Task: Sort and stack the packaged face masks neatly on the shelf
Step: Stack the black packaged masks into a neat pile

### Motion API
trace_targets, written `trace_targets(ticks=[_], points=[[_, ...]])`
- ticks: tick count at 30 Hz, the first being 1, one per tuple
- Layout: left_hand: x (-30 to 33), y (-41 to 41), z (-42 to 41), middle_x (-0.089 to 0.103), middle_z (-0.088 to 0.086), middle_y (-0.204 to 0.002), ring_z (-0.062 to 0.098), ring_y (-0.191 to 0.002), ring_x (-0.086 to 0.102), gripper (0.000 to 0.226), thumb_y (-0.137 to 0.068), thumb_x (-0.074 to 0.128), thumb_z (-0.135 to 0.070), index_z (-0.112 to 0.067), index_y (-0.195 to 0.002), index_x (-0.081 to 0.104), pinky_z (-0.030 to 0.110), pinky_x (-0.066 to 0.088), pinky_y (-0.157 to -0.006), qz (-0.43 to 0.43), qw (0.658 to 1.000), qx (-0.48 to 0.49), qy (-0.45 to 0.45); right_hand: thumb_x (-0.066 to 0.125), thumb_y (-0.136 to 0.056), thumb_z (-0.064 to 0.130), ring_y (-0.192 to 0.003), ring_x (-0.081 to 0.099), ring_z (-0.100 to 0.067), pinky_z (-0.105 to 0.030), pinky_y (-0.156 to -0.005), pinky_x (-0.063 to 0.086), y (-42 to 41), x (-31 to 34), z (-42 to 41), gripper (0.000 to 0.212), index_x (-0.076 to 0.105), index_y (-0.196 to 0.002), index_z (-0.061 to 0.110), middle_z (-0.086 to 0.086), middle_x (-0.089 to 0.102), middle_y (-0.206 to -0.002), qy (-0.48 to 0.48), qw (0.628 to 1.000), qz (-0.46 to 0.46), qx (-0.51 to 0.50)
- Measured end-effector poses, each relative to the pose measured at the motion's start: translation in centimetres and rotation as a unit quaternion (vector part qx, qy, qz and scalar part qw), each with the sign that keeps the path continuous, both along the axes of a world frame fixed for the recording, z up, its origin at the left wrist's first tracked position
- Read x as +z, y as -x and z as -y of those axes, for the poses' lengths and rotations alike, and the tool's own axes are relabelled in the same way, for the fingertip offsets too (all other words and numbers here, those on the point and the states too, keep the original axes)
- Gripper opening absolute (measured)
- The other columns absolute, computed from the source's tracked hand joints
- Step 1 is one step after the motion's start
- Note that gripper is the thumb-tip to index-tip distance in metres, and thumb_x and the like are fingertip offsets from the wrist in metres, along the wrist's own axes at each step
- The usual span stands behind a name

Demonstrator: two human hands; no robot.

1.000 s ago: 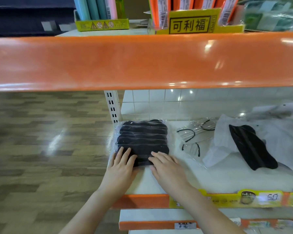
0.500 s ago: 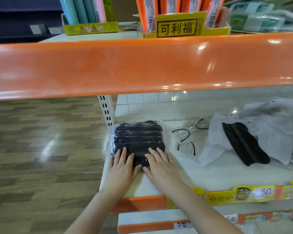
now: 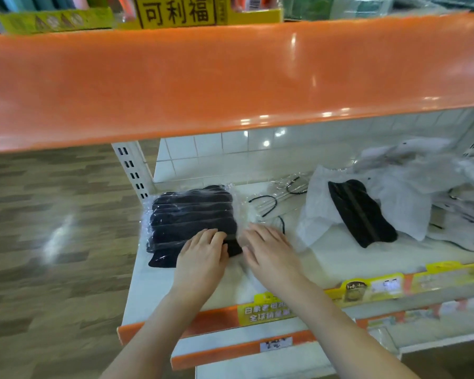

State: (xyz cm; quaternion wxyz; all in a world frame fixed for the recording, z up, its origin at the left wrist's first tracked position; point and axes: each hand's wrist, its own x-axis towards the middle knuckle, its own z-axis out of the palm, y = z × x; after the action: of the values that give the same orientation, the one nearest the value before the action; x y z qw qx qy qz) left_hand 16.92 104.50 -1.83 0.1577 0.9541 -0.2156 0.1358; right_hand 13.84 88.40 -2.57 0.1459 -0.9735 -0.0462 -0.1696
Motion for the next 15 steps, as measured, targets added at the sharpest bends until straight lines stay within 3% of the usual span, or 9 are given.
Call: trace_targets(ticks=[4,8,12,15], points=[[0.4,0.3,3.8,0.067,-0.004,-0.091,0.020,-0.087,0.066,0.026,-0.080,0.044,-0.027,-0.018,-0.090,0.067,0.031,0.053,-0.067,-0.029,0.999,-0.037,-0.014,0.041,-0.081,0.034,-0.099,0.062,-0.016,-0.029,-0.087,0.049,1.3,0.2,3.8,0.038,0.068,-0.104,0.020,0.004,0.066,-0.110,0.010,0.999,0.023,-0.045],[0.7,0.5,8.3,0.066,-0.001,-0.092,0.025,-0.087,0.065,0.028,-0.082,0.042,-0.028,-0.016,-0.091,0.065,0.034,0.052,-0.067,-0.061,0.996,-0.069,-0.021,0.043,-0.081,0.033,-0.098,0.065,-0.021,-0.032,-0.085,0.051,2.2,0.0,8.3,0.037,0.071,-0.098,0.015,-0.003,0.068,-0.109,0.006,0.997,0.010,-0.082],[1.1,0.8,12.8,0.055,-0.005,-0.125,0.018,-0.121,0.046,0.028,-0.096,0.042,-0.028,-0.021,-0.119,0.054,0.030,0.037,-0.091,-0.113,0.989,-0.089,-0.033,0.044,-0.081,0.031,-0.101,0.065,-0.022,-0.036,-0.086,0.054,3.3,-0.1,12.6,0.036,0.071,-0.101,0.015,-0.005,0.068,-0.111,0.007,0.995,-0.001,-0.102],[1.3,0.6,16.0,0.046,-0.008,-0.138,0.015,-0.128,0.038,0.034,-0.099,0.037,-0.030,-0.026,-0.132,0.045,0.028,0.032,-0.097,-0.127,0.986,-0.107,-0.027,0.044,-0.081,0.028,-0.098,0.066,-0.023,-0.034,-0.084,0.053,3.8,0.2,15.3,0.034,0.071,-0.094,0.012,-0.006,0.068,-0.106,0.007,0.993,0.011,-0.120]])
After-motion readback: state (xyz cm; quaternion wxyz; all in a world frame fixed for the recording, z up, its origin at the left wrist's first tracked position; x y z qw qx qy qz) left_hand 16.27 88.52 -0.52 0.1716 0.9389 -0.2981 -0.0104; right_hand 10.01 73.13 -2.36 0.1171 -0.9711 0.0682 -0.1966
